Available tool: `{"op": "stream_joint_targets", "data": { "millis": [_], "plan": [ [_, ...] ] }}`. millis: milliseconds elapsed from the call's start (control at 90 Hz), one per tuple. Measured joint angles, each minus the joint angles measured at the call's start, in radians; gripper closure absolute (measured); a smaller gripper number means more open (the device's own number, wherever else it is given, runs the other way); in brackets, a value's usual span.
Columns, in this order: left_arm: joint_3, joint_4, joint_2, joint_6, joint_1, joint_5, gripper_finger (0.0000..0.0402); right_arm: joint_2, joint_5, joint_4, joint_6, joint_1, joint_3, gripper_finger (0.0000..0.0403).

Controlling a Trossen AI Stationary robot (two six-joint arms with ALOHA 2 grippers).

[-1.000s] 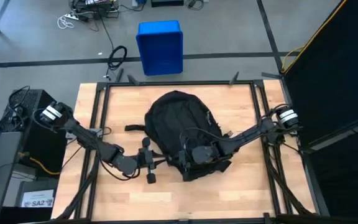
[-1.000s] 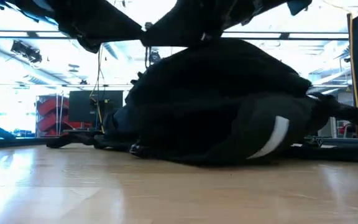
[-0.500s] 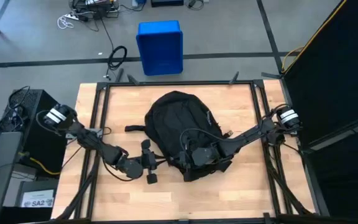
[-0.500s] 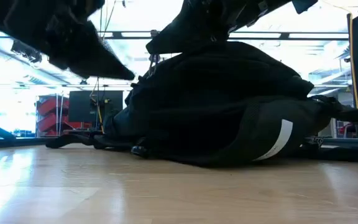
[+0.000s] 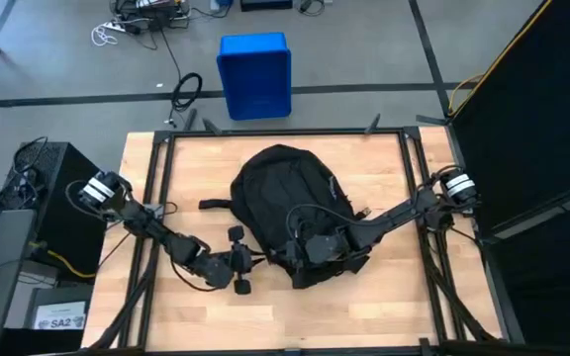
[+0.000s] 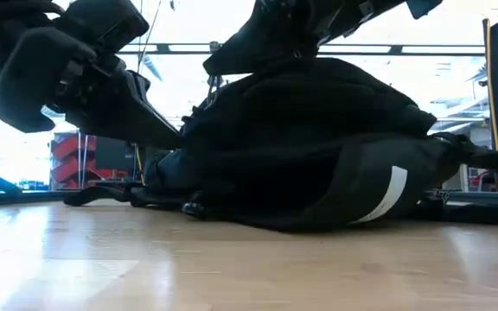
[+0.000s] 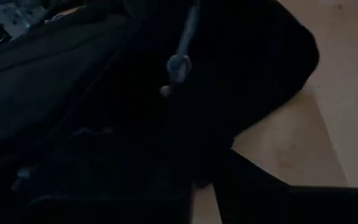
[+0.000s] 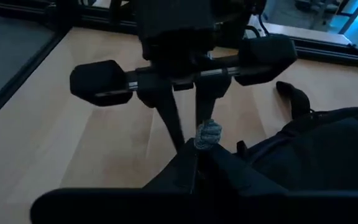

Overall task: Unpack backpack
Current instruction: Open the backpack

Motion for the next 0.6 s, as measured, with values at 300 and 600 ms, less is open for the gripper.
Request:
{"op": "stream_joint_targets", "data": {
  "millis": [300,600],
  "plan": [
    [0.000,0.013,0.000,-0.006,0.005,0.002,0.0339,0.000,-0.010,0.002,0.001,0.000,0.000,0.0403],
    [-0.001,0.088,0.000,0.150,0.011,-0.132,0.0274,0.000,-0.046,0.002,0.002,-0.001,0.000,0.0403]
  ]
}}
